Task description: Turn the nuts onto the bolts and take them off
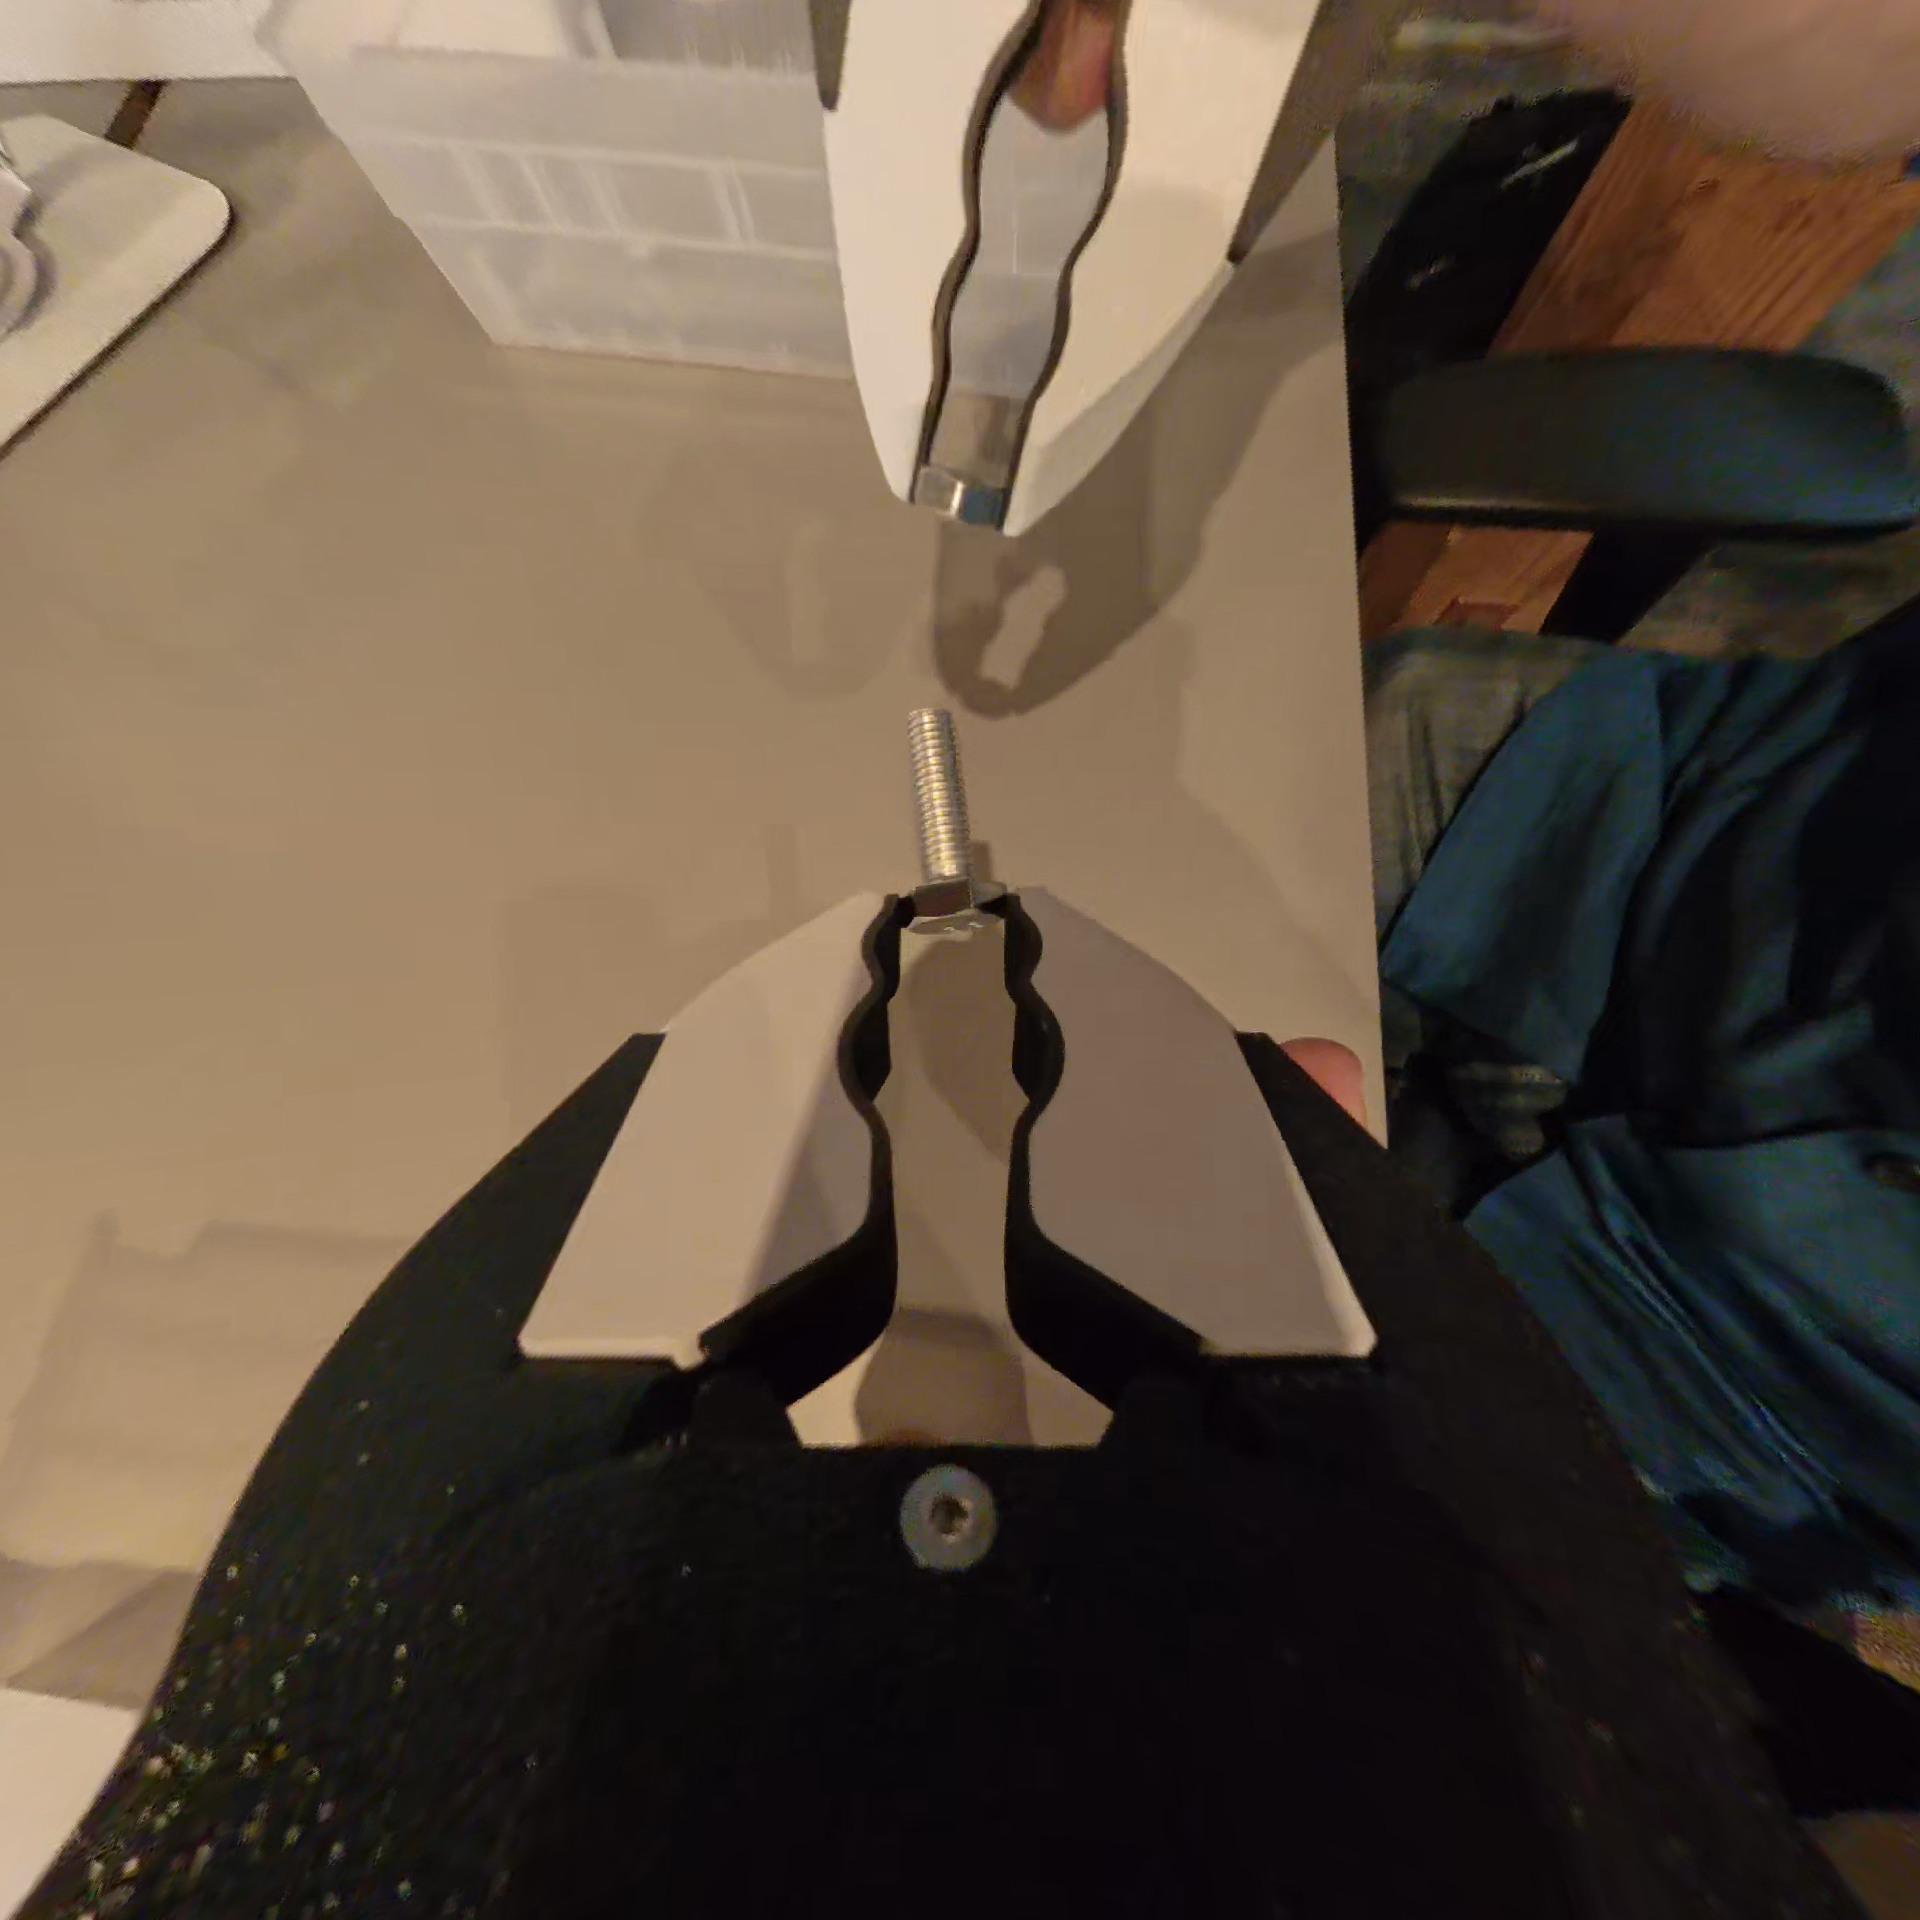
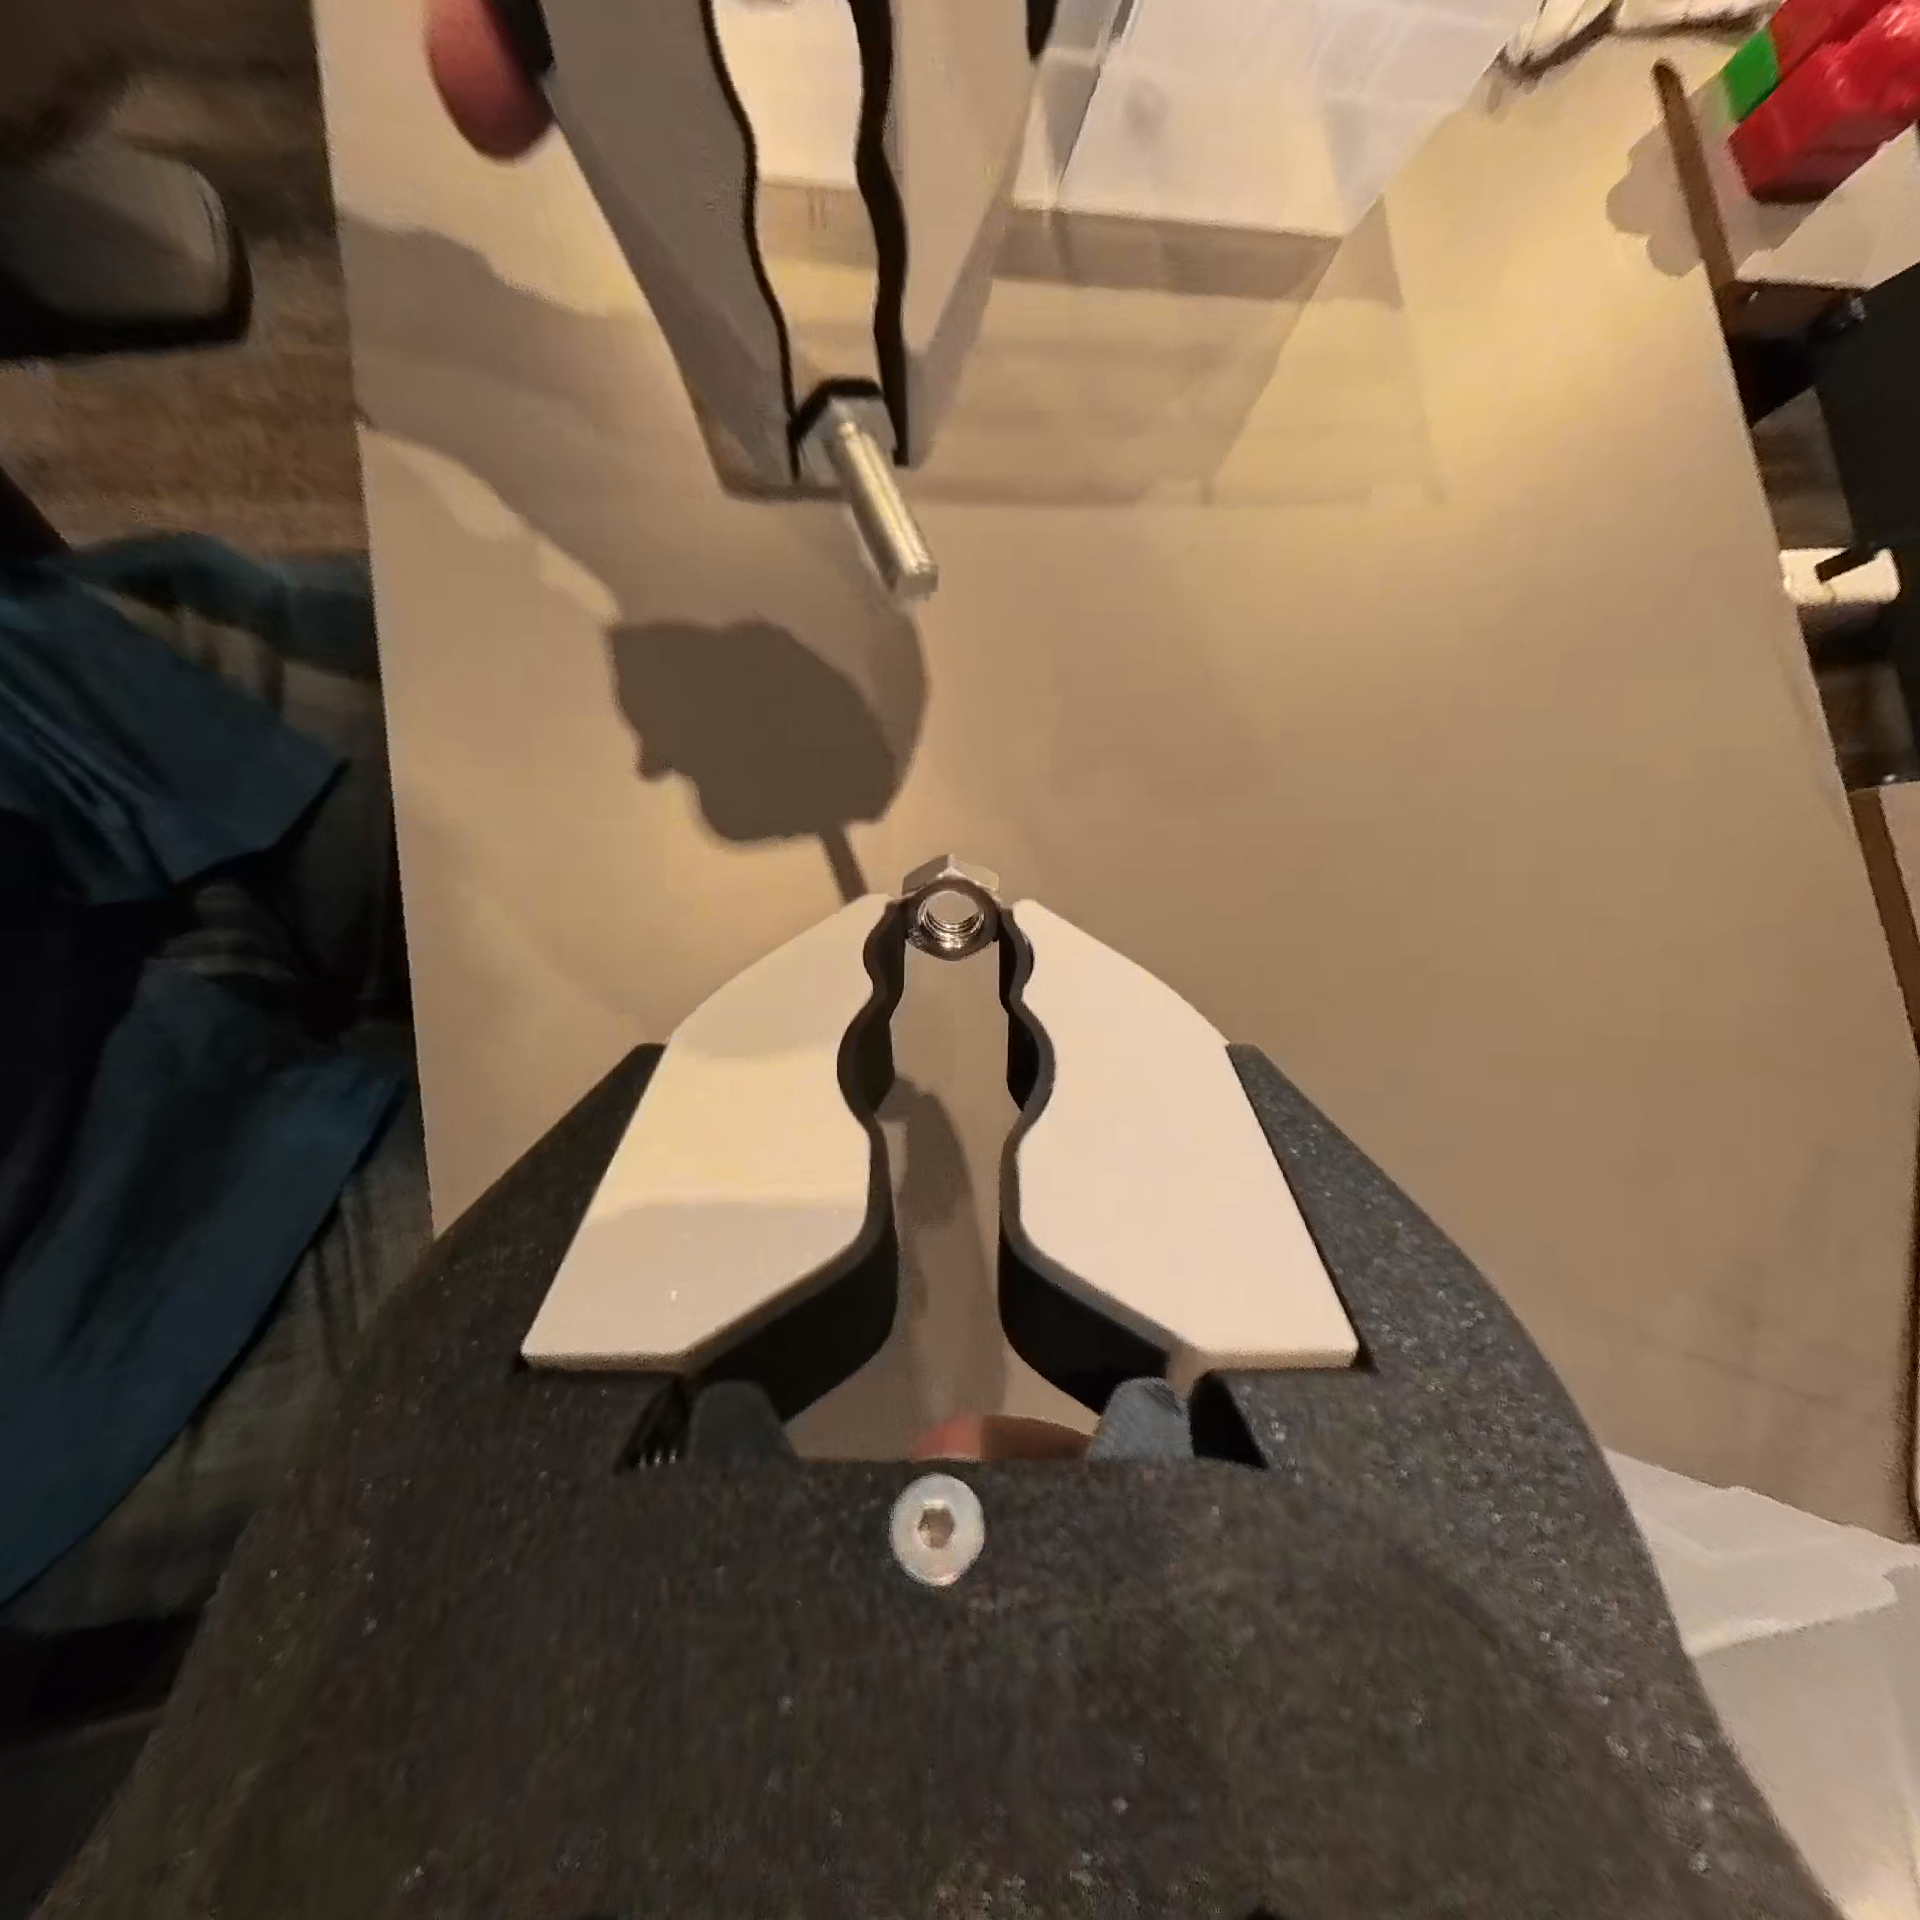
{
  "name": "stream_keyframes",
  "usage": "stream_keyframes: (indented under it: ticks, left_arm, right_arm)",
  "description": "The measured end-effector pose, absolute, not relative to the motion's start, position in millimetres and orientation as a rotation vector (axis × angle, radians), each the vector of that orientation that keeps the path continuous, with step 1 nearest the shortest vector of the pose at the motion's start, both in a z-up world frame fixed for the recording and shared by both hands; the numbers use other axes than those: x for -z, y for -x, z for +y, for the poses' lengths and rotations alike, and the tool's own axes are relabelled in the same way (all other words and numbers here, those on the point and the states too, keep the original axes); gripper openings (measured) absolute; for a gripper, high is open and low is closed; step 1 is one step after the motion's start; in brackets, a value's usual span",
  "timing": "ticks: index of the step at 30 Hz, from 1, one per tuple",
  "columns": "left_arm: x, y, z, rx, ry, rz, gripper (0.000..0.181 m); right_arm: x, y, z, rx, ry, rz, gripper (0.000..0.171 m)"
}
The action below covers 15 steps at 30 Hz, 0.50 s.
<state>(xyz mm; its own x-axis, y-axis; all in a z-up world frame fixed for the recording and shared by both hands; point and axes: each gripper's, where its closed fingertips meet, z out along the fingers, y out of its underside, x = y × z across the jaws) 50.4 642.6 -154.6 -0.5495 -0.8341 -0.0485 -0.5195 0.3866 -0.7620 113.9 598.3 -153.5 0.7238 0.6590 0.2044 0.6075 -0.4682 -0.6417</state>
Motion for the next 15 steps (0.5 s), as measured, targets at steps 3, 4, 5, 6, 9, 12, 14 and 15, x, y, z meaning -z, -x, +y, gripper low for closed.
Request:
stream_keyframes:
  ticks: [3, 4, 5, 6, 9, 12, 14, 15]
  left_arm:
    - [148, -57, 646, 1.028, 1.138, 2.201, 0.018]
    - [149, -58, 648, 1.033, 1.136, 2.199, 0.018]
    - [151, -58, 650, 1.037, 1.136, 2.199, 0.018]
    - [153, -57, 652, 1.045, 1.13, 2.191, 0.018]
    - [153, -55, 654, 1.138, 1.111, 2.159, 0.018]
    - [154, -54, 655, 1.229, 1.1, 2.144, 0.018]
    - [155, -54, 653, 1.272, 1.093, 2.154, 0.018]
    - [156, -54, 651, 1.284, 1.09, 2.158, 0.018]
  right_arm:
    - [143, -110, 600, -0.132, 2.148, -0.926, 0.017]
    - [139, -109, 600, -0.145, 2.132, -0.92, 0.016]
    - [136, -108, 601, -0.157, 2.119, -0.917, 0.017]
    - [134, -107, 601, -0.165, 2.107, -0.913, 0.017]
    - [127, -103, 602, -0.195, 2.067, -0.905, 0.016]
    - [120, -96, 604, -0.237, 2.009, -0.901, 0.016]
    - [116, -93, 607, -0.246, 1.983, -0.904, 0.016]
    - [115, -92, 608, -0.245, 1.973, -0.91, 0.016]
